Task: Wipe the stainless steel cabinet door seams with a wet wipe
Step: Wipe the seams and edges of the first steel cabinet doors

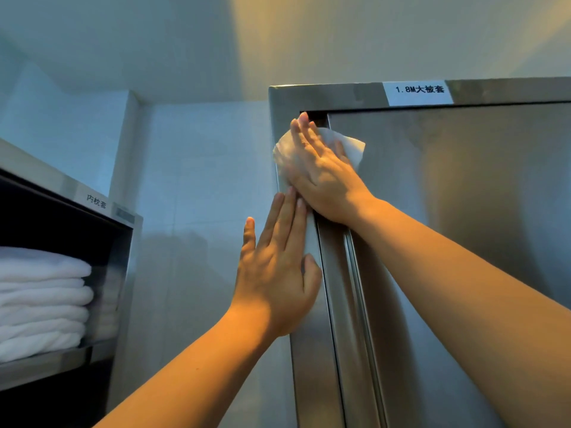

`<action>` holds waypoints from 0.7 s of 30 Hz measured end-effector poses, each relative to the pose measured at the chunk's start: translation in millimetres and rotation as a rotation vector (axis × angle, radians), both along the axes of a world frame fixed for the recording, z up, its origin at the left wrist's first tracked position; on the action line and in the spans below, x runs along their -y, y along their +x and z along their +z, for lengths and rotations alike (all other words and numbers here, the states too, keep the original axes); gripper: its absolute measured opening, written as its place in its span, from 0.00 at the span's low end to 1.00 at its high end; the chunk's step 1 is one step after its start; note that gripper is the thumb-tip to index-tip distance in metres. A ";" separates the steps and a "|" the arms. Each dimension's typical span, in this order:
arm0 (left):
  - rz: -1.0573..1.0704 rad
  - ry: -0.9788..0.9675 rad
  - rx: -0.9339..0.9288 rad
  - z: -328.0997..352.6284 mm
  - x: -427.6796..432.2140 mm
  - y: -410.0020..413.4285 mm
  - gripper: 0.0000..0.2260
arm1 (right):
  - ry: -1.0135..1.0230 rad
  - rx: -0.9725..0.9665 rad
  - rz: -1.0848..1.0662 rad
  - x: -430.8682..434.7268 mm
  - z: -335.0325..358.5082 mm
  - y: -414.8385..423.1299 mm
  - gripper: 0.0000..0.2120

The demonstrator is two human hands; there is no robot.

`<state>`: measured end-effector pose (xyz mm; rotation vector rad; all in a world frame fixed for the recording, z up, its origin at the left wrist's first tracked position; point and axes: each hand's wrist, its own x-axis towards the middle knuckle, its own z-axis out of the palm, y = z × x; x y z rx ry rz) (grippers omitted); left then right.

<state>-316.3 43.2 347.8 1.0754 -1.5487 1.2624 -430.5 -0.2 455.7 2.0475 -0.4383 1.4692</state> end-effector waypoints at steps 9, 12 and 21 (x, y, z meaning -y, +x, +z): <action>0.015 -0.032 0.043 -6.0 -2.2 5.9 0.29 | 0.028 0.089 -0.228 8.2 -3.5 4.1 0.29; 0.055 -0.060 0.057 -5.0 -3.9 4.9 0.29 | 0.048 0.028 -0.315 9.4 -1.5 0.5 0.30; 0.115 -0.037 0.082 -4.4 -7.5 6.1 0.28 | 0.045 -0.023 -0.365 6.0 12.0 -3.1 0.31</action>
